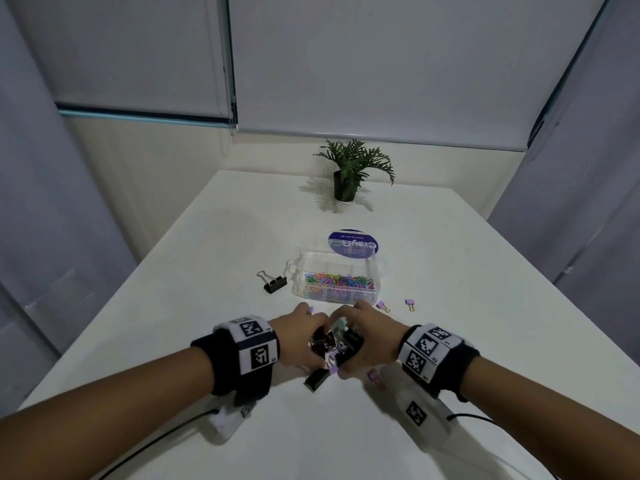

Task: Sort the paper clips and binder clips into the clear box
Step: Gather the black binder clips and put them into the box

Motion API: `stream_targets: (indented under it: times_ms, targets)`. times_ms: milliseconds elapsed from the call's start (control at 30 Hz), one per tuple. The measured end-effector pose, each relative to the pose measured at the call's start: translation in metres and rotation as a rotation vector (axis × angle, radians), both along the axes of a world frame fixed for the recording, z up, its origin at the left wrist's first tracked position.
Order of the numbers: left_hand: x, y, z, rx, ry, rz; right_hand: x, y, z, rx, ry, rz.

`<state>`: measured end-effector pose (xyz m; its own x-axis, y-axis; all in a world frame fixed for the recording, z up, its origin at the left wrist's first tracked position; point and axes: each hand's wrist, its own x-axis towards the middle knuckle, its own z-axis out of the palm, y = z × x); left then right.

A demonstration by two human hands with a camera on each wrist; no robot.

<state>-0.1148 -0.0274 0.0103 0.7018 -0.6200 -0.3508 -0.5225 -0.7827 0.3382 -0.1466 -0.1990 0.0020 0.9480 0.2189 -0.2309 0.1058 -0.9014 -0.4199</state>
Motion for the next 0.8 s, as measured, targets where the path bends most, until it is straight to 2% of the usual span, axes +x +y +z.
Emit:
stream_targets:
  times_ms: [200,400,600,700,800]
  targets:
    - [0.002,-0.005,-0.002,-0.027,-0.041,-0.015,0.001,0.006,-0.002,-0.119,0.004,-0.004]
    - [-0.004,-0.002,-0.001,-0.055,0.001,-0.001,0.007,0.01,-0.01,-0.243,-0.087,0.047]
    - [-0.015,-0.002,0.001,0.045,0.0,-0.068,0.008,0.005,-0.007,-0.196,-0.105,0.04]
    - [-0.012,-0.001,0.003,-0.007,-0.029,-0.119,0.009,-0.003,-0.005,-0.122,-0.073,-0.007]
    - [-0.006,0.003,0.003,-0.077,-0.024,-0.096,0.01,-0.014,0.002,-0.075,-0.053,-0.041]
